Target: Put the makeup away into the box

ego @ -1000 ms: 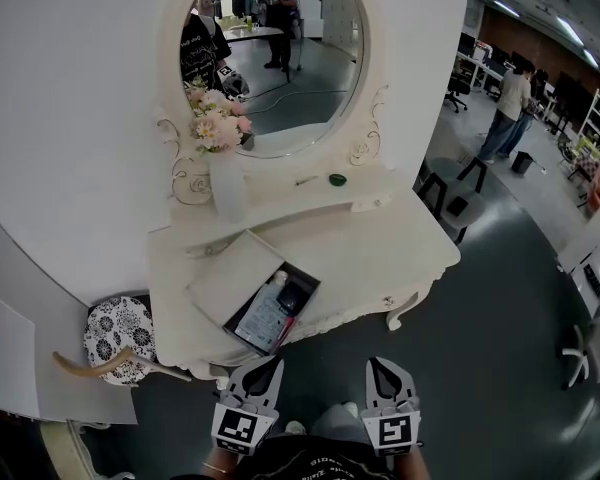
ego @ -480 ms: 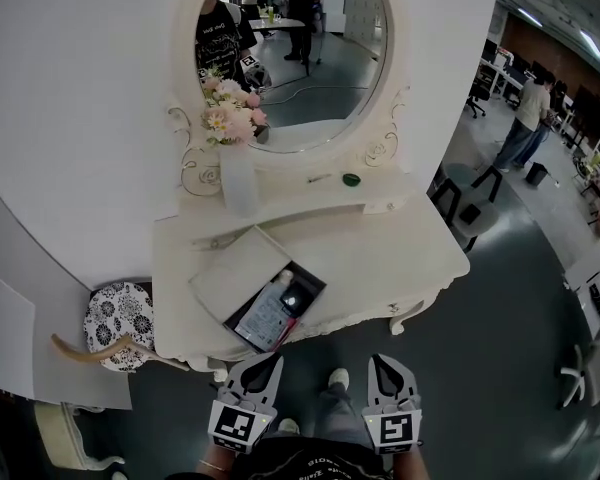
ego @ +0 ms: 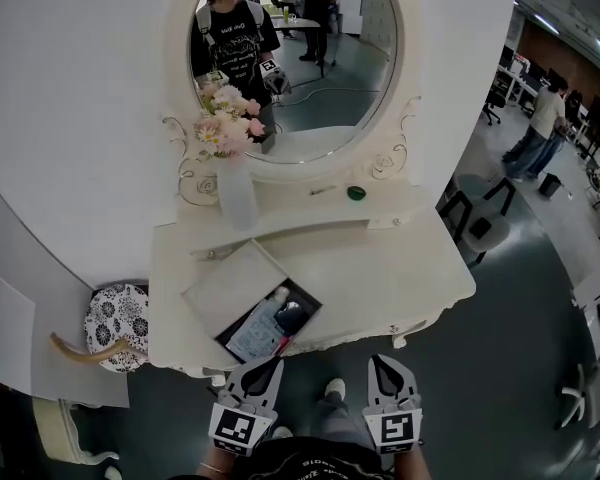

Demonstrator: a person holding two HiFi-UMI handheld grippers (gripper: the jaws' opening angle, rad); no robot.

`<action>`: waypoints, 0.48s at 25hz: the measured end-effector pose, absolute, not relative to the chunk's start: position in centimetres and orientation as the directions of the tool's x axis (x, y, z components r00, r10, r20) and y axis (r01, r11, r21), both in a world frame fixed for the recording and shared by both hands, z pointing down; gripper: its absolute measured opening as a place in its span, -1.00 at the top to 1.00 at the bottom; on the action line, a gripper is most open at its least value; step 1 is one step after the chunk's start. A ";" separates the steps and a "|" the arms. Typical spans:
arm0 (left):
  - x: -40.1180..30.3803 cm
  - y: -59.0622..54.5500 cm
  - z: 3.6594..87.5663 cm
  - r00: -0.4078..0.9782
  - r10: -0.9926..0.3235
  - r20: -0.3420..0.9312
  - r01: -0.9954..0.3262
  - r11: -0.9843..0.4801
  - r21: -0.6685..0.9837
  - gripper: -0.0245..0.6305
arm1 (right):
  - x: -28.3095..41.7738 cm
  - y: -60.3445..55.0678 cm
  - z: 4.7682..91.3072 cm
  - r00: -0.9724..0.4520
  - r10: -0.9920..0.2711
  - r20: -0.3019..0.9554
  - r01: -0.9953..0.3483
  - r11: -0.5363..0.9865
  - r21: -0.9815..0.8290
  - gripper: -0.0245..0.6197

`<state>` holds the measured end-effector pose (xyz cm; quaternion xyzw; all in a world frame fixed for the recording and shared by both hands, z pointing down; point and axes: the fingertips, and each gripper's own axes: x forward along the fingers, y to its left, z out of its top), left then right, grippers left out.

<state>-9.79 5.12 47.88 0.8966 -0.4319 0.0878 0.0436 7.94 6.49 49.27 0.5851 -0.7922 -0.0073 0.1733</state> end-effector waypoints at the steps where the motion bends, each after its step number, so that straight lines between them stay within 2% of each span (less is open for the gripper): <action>1: -9.5 4.7 47.8 0.609 -0.769 0.195 -0.785 -0.620 0.004 0.88 | 8.2 5.9 49.2 -0.262 -0.928 0.266 -0.923 0.321 0.213 0.89; 12: -6.9 0.2 47.8 0.581 -0.787 0.206 -0.805 -0.593 0.008 0.88 | 9.8 0.4 49.3 -0.323 -0.904 0.280 -0.902 0.383 0.199 0.89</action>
